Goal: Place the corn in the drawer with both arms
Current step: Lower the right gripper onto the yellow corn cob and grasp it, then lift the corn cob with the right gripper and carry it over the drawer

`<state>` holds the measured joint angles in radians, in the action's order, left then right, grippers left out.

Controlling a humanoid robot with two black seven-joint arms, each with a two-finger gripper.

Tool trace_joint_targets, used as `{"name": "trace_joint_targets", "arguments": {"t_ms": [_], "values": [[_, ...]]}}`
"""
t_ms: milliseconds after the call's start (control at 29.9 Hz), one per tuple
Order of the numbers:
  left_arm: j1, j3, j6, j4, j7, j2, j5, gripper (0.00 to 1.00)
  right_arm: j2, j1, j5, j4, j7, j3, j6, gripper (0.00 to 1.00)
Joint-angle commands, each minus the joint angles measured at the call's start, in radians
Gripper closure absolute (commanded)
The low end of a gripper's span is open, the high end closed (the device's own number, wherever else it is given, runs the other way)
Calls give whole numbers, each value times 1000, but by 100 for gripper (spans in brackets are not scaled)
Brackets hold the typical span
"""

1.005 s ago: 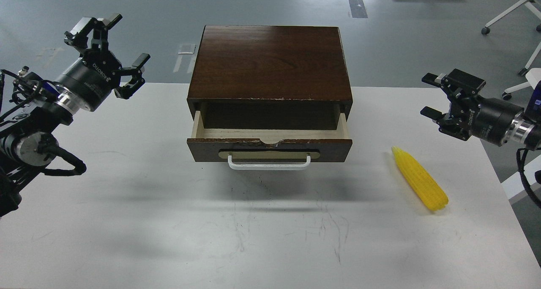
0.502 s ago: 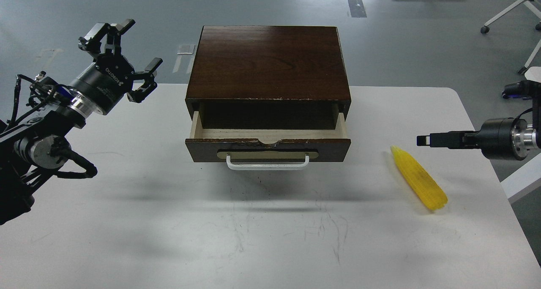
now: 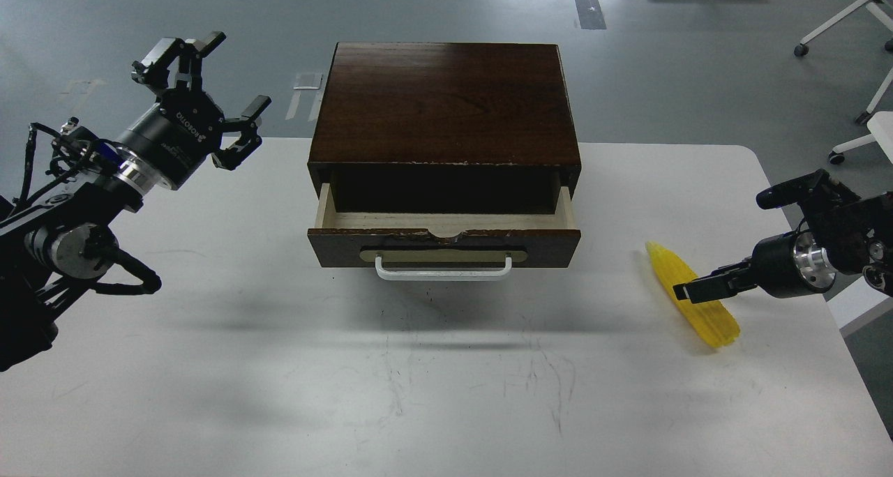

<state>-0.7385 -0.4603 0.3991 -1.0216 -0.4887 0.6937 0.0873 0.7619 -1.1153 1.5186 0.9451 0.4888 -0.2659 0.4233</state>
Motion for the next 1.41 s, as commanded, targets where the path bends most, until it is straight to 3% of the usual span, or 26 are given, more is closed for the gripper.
{"name": "trace_joint_targets", "arguments": {"t_ms": [0,100,167,234,368,435,502,737,1038,1206,1373], "values": [[-1,0,1,0,0,6,0,2,-15,-1,0,-17,0,-25,-3,4],[-1,0,1,0,0,6,-1,2,-21,-1,0,-23,0,-53,-5,10],[1,0,1,-2,0,6,0,2,-21,-3,0,-23,0,-68,-3,19],[1,0,1,-2,0,6,0,2,-18,-3,0,-23,0,-78,-3,39],[1,0,1,-2,0,4,0,2,-18,-3,0,-23,0,-79,-3,59],[4,0,1,-2,0,4,0,2,-16,-3,0,-20,0,-81,-3,81],[5,0,1,-5,0,6,0,2,-13,-4,0,-19,0,-79,-3,90],[11,-3,1,-15,0,7,2,2,43,-159,-3,55,0,-76,-5,92],[11,-15,1,-17,0,9,2,2,85,-570,-3,202,0,-79,-5,88],[10,-15,1,-17,0,10,2,2,2,-711,0,251,0,-116,-3,88],[10,-29,1,-18,0,10,2,2,-183,-843,-1,277,0,-216,-14,88]]}}
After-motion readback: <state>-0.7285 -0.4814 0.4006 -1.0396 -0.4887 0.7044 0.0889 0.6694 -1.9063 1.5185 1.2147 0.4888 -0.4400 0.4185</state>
